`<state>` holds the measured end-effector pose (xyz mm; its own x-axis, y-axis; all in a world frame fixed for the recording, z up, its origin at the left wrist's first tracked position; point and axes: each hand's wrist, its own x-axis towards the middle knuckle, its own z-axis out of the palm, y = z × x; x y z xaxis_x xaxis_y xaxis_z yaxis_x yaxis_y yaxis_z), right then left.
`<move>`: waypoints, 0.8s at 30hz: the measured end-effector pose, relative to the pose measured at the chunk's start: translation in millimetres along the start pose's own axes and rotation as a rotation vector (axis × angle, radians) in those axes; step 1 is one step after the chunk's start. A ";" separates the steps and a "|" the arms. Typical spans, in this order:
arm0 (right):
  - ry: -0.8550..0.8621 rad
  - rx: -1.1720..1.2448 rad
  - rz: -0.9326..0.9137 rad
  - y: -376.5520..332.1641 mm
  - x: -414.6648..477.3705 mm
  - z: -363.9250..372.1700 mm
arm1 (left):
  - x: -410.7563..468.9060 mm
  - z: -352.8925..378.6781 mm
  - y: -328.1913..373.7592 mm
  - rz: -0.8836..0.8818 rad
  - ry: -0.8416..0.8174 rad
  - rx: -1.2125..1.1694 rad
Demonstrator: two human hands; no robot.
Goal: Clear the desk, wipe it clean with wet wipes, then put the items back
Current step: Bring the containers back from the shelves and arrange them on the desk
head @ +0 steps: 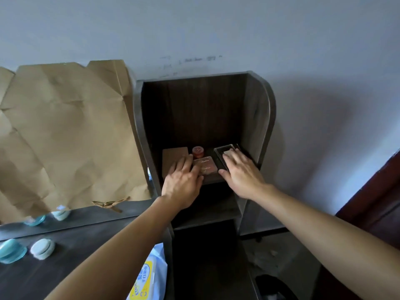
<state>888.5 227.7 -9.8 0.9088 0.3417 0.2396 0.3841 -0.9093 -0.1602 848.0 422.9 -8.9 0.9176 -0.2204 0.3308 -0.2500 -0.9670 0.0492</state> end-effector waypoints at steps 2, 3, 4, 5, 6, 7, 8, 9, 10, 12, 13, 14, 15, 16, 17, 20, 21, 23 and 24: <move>-0.039 -0.018 -0.024 2.2 -5.5 2.5 | 1.3 2.9 3.0 0.001 0.006 0.026; -0.049 -0.013 -0.028 2.6 -7.8 1.5 | 2.0 3.2 4.8 -0.001 0.003 0.028; -0.057 -0.012 -0.032 2.3 -10.2 -0.6 | 2.3 3.3 6.5 -0.004 -0.008 0.023; -0.062 -0.018 -0.039 1.7 -13.3 -3.2 | 2.9 3.2 7.9 -0.007 -0.021 0.013; -0.064 -0.028 -0.047 1.2 -16.2 -5.3 | 3.8 2.6 8.7 -0.009 -0.030 0.006; -0.062 -0.037 -0.055 0.4 -19.6 -6.8 | 4.1 1.4 9.1 -0.008 -0.039 0.009; -0.058 -0.041 -0.059 -0.6 -23.1 -7.6 | 4.4 -0.3 9.4 -0.005 -0.051 0.012; -0.049 -0.041 -0.058 -1.3 -26.5 -7.0 | 4.2 -1.6 9.7 0.003 -0.062 0.015; -0.028 -0.045 -0.057 -1.9 -29.3 -5.6 | 3.8 -2.7 9.7 0.016 -0.068 0.022; 0.037 -0.080 -0.065 -1.2 -33.1 -2.2 | 3.4 -4.6 10.4 0.048 -0.061 0.042; 0.063 -0.099 -0.073 -0.2 -34.3 -0.1 | 2.6 -5.1 10.8 0.064 -0.048 0.044; 0.085 -0.106 -0.080 0.6 -34.9 1.7 | 1.4 -5.7 11.2 0.078 -0.029 0.033; 0.108 -0.097 -0.086 1.3 -35.8 3.4 | -0.7 -6.5 11.5 0.087 -0.006 0.012; 0.134 -0.080 -0.092 1.5 -36.3 4.3 | -3.3 -7.1 11.3 0.092 0.021 -0.009; 0.169 -0.057 -0.099 1.9 -36.9 4.6 | -7.0 -7.9 10.8 0.093 0.050 -0.027; 0.285 0.116 -0.129 4.1 -38.4 0.7 | -25.5 -12.8 12.3 0.062 0.166 -0.162; 0.313 0.203 -0.150 3.8 -39.3 -1.9 | -34.4 -13.8 12.4 0.038 0.202 -0.235; 0.364 0.328 -0.233 -2.1 -43.5 -5.4 | -56.3 -13.4 9.4 -0.022 0.233 -0.365; 0.379 0.364 -0.290 -8.1 -47.2 -5.4 | -69.4 -11.2 5.2 -0.055 0.238 -0.412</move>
<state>841.7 217.7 -14.6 0.6625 0.3943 0.6368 0.7000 -0.6285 -0.3391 779.5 434.7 -21.1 0.8486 -0.0878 0.5217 -0.3485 -0.8348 0.4263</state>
